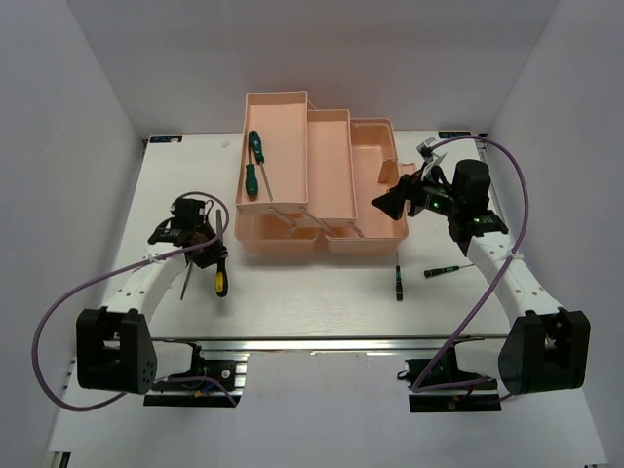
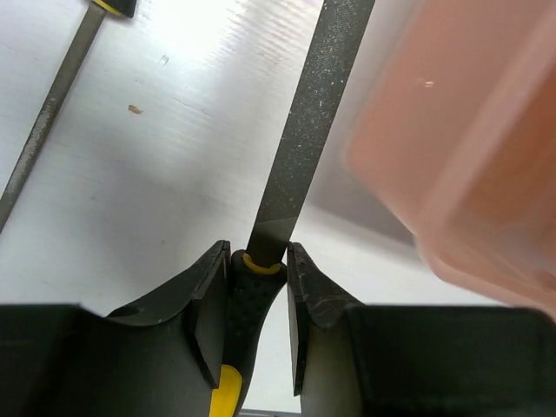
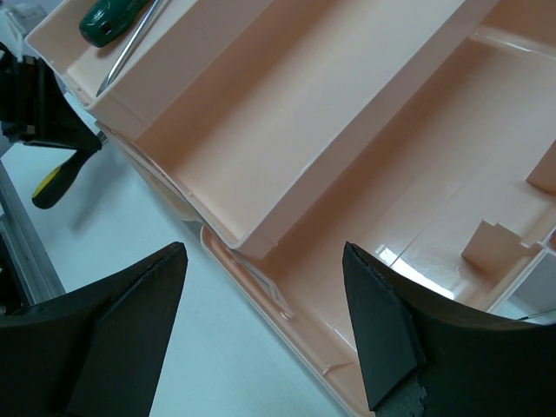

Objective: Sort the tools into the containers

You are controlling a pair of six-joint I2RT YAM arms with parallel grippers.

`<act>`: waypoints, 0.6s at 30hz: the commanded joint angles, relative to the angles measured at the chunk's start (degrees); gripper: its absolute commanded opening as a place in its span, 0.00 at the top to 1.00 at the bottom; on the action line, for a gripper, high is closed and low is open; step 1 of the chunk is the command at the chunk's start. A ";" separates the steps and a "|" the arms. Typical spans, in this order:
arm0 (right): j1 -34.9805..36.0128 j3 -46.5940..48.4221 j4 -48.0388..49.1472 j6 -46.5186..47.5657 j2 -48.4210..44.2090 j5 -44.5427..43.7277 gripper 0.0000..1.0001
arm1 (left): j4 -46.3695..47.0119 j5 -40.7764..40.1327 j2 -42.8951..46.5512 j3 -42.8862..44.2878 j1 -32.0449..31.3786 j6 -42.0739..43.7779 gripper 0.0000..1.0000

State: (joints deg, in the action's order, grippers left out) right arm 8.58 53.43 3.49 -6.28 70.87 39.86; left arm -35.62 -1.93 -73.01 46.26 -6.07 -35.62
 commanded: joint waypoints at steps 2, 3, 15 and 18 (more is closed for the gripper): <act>-0.32 0.89 2.05 0.04 0.50 1.19 0.22 | -3.84 1.41 6.81 2.69 0.09 -3.05 1.00; -0.40 0.97 1.96 0.04 0.58 1.19 0.23 | -4.37 1.15 6.83 2.96 0.09 -3.49 1.00; -0.32 1.33 1.61 0.04 1.73 3.12 0.33 | -8.51 -2.56 18.17 18.40 0.09 -7.36 1.00; -0.32 1.59 1.52 0.31 2.17 4.26 0.48 | -3.07 1.82 18.08 21.41 0.09 -6.40 1.00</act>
State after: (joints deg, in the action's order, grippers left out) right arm 8.58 53.43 3.42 -6.02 72.55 41.71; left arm -44.03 -3.38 -56.03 63.96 -6.07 -42.04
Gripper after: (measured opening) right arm 0.553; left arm 0.387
